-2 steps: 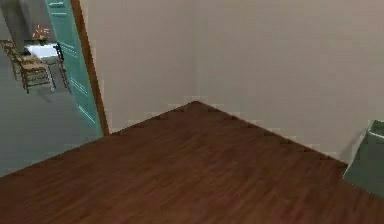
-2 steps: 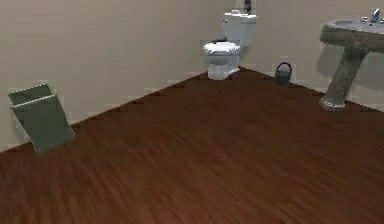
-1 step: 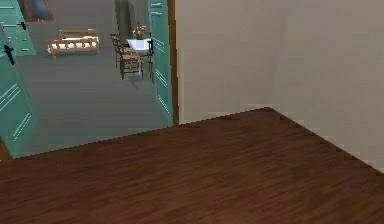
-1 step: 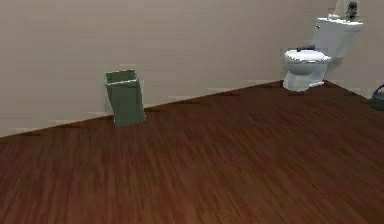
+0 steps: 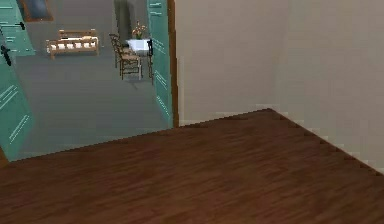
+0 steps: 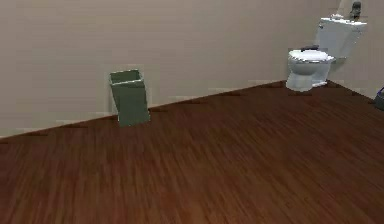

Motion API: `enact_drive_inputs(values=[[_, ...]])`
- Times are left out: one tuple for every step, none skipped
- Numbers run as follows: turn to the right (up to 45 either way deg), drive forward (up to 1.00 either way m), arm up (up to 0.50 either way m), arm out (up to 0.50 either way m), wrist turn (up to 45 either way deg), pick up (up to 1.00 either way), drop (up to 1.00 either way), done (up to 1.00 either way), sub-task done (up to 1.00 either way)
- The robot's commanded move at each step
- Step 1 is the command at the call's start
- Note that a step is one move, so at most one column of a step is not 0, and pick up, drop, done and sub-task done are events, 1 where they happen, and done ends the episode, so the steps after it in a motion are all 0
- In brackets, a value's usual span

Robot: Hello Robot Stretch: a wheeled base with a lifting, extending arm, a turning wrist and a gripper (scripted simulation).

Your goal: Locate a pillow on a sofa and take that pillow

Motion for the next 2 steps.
enact_drive_inputs(values=[[-30.0, 0.0, 0.0, 0.0, 0.0, 0.0, 0.0, 0.0, 0.0], [0.0, 1.0, 0.0, 0.0, 0.0, 0.0, 0.0, 0.0, 0.0]])
